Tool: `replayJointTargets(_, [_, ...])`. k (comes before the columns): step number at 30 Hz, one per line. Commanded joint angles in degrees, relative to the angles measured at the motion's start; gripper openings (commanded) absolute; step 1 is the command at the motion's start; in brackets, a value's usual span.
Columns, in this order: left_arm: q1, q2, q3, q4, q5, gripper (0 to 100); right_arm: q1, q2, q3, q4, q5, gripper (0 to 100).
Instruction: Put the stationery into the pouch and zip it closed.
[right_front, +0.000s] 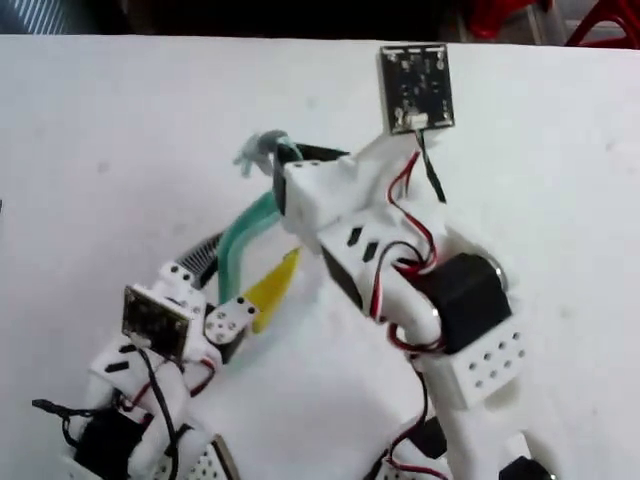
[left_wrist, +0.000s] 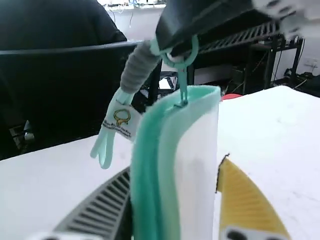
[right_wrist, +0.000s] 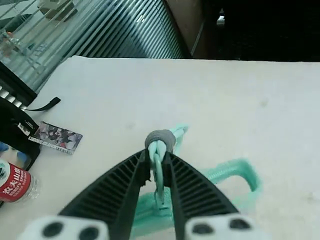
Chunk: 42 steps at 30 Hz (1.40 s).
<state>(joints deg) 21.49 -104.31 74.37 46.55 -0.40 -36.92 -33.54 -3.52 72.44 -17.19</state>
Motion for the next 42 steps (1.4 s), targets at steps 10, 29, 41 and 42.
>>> replayJointTargets(10, [2.86, -0.40, 0.97, -0.53, -7.82, 2, 1.45, -1.71, 7.30, -0.75, 7.91, 1.8])
replayJointTargets(29, [2.86, -0.40, 1.05, 2.81, -8.35, 2, 16.84, -1.19, 22.51, -25.19, 25.76, 1.7])
replayJointTargets(41, [2.86, -0.40, 1.05, 2.90, -8.35, 2, 25.45, -1.63, 22.59, -25.71, 27.08, 1.7])
replayJointTargets(42, [2.86, -0.40, 1.05, 2.90, -8.35, 2, 25.71, -1.63, 22.59, -25.71, 26.81, 1.7])
